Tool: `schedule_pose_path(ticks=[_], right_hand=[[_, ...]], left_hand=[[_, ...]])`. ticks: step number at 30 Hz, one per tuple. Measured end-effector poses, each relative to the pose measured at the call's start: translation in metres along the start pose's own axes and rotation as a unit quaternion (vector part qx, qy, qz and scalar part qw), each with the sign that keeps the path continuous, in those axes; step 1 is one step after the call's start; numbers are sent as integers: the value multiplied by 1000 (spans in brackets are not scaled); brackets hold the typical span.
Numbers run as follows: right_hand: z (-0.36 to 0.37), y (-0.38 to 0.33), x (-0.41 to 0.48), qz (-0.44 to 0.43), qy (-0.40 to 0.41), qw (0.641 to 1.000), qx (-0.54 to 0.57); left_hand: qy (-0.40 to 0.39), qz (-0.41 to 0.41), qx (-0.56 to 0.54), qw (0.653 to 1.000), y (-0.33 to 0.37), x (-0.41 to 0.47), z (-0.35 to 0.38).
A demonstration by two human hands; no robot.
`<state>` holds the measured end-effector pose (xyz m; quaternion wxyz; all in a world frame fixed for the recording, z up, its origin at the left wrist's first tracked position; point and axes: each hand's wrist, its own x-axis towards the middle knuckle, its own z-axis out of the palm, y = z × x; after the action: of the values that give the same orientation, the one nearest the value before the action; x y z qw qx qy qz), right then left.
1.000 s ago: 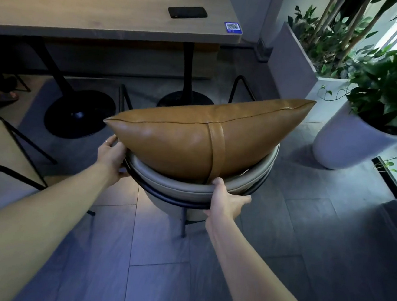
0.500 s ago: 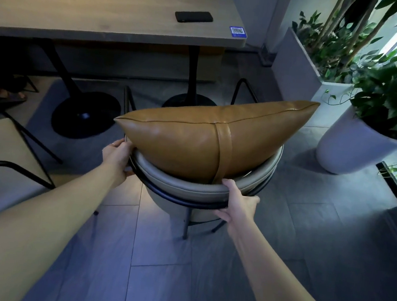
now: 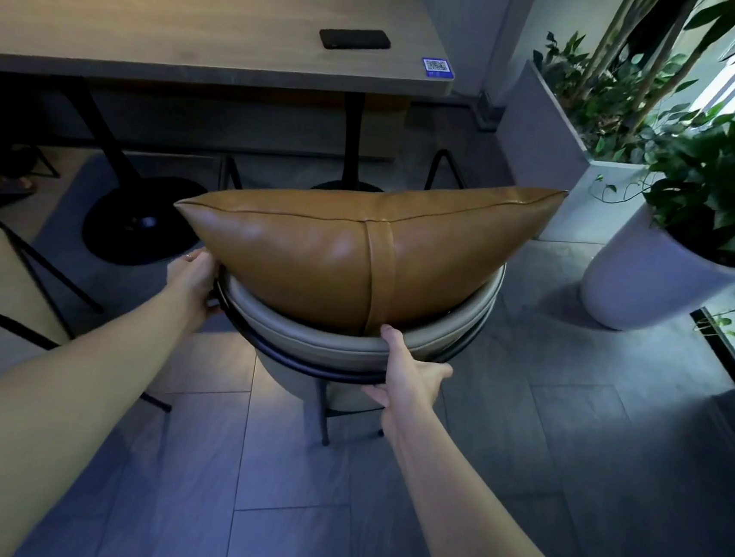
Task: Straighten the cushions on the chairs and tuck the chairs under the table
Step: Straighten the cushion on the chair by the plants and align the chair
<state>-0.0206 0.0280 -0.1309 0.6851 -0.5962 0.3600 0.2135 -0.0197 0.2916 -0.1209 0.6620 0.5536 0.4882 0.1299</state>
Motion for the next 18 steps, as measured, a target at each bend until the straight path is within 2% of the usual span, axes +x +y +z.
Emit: schedule_pose_path(ticks=[5,7,9,12,16,18], right_hand=[[12,-9,6,1,1,1000,7],[9,-12,6,6,-7,1000,-5],[-1,-11,7,4,-28,999,-18],[-27,-12,15,-32,-11,998,-53],[-46,-41,31,-57,-40,997,-33],[-44,-55,38,-68,-70,993,-63]], left_hand=[[-52,11,-30,998,2,-7,1],[-45,7,-43,998,-7,-22,2],[-46,-2,-22,999,-24,-42,3],[-85,-35,-8,996,-42,-68,15],[-61,-27,2,998,-45,-76,36],[-42,-12,21,999,-48,-72,39]])
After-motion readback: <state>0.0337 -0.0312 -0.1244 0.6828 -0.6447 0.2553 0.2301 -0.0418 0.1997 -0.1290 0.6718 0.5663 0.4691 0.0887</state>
